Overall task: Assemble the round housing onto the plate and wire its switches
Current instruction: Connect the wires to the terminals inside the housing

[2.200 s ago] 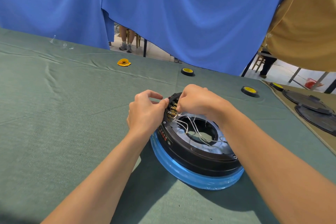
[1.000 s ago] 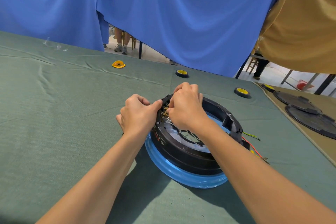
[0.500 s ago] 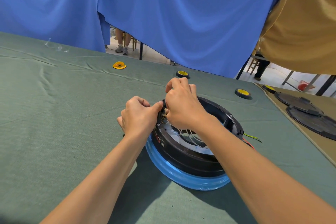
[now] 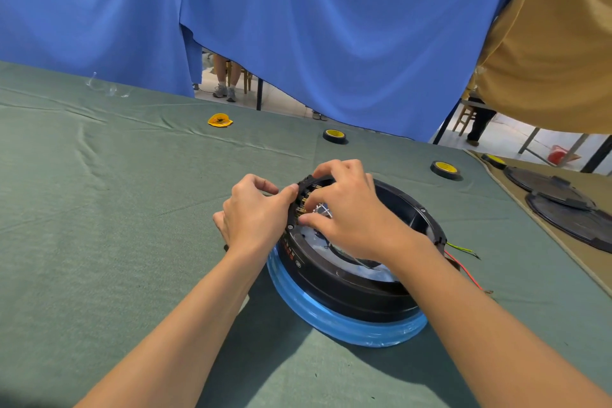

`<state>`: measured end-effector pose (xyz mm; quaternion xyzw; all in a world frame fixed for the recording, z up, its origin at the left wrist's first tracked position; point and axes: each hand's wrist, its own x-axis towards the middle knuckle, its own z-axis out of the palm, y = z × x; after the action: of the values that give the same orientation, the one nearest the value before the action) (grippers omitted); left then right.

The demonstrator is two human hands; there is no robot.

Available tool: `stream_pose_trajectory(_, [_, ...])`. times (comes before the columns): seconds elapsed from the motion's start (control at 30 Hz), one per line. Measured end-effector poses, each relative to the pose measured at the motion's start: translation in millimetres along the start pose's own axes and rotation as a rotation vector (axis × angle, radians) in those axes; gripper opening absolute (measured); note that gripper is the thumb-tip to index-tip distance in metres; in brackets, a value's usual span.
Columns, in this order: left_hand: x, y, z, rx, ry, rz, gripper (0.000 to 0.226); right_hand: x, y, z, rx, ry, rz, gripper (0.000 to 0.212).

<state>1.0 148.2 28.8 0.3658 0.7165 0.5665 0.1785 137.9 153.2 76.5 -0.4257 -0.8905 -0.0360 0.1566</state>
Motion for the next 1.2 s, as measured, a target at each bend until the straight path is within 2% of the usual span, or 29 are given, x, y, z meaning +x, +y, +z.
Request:
stream_pose_trajectory(0.2, [-0.8, 0.8, -1.2, 0.003, -0.002, 0.003, 0.034, -0.4, 3.5, 5.1, -0.067, 0.098, -0.039, 0.018])
stream_pose_trajectory(0.67, [-10.3, 2.1, -1.4, -0.032, 0.043, -0.079, 0.035, 6.1, -10.1, -1.6, -0.158, 0.061, -0.01, 0.024])
stream_pose_trajectory(0.83, [-21.2, -1.1, -4.5, 0.012, 0.018, -0.052, 0.023, 6.6, -8.0, 1.2, -0.129, 0.063, 0.018, 0.023])
stream_pose_trajectory(1.03, [-24.3, 1.7, -4.4, -0.006, 0.022, -0.045, 0.015, 0.6, -1.0, 3.8, 0.061, 0.052, 0.044, 0.016])
stream_pose_trajectory(1.2, [-27.1, 4.1, -5.7, 0.0, 0.048, -0.058, 0.019, -0.5, -2.2, 5.2, 0.008, 0.09, 0.047, 0.017])
